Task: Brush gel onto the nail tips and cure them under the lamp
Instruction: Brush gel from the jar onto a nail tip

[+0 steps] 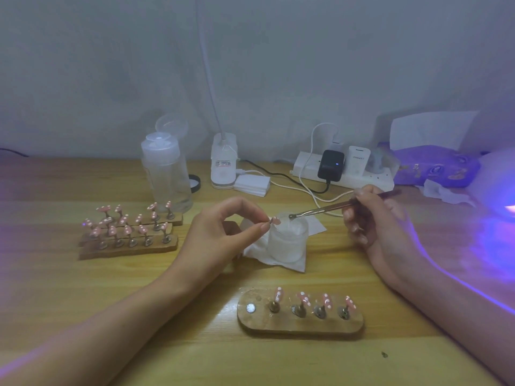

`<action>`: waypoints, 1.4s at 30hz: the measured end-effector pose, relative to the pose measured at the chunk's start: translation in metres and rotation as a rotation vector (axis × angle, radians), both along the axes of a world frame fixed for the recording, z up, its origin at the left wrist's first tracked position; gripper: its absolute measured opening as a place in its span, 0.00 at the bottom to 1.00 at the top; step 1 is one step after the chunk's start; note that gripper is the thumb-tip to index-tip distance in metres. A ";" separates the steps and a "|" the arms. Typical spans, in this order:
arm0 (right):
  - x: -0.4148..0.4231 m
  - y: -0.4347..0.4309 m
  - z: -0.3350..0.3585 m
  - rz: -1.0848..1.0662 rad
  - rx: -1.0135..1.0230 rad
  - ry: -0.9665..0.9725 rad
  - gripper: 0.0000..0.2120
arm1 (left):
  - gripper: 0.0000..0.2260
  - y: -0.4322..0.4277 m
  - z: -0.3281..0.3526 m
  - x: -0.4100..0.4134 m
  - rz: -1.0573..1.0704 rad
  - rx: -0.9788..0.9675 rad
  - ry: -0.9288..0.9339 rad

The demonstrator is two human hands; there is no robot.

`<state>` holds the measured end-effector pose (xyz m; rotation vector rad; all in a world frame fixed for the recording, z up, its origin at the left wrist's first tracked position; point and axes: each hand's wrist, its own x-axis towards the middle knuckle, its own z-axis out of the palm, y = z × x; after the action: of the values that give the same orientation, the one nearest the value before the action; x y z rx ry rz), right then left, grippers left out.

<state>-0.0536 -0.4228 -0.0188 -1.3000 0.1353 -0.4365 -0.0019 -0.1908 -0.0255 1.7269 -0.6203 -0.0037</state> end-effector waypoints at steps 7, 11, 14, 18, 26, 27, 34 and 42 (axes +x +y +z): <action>-0.001 0.002 0.001 0.086 -0.081 -0.030 0.11 | 0.03 0.000 -0.001 0.000 0.005 -0.011 -0.047; -0.001 0.002 0.002 0.116 -0.096 -0.058 0.12 | 0.04 0.000 0.000 0.000 0.012 0.010 -0.081; -0.001 0.004 0.001 0.144 -0.134 -0.086 0.11 | 0.04 0.002 0.000 0.000 0.005 0.007 -0.100; 0.000 0.002 0.000 0.115 -0.124 -0.072 0.10 | 0.04 0.001 -0.001 0.000 0.000 0.023 -0.138; 0.000 0.002 -0.001 0.115 -0.160 -0.086 0.10 | 0.05 0.000 0.000 -0.001 0.007 0.014 -0.166; 0.000 0.002 -0.001 0.109 -0.143 -0.083 0.10 | 0.05 0.000 0.000 -0.001 0.007 0.016 -0.171; 0.000 0.003 -0.001 0.107 -0.166 -0.078 0.10 | 0.06 0.000 -0.001 -0.001 0.003 0.016 -0.168; 0.000 0.002 -0.002 0.115 -0.146 -0.066 0.09 | 0.06 -0.001 -0.001 0.000 -0.001 0.003 -0.170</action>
<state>-0.0536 -0.4213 -0.0209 -1.4271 -0.0271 -0.3957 -0.0021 -0.1913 -0.0266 1.7414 -0.7464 0.1422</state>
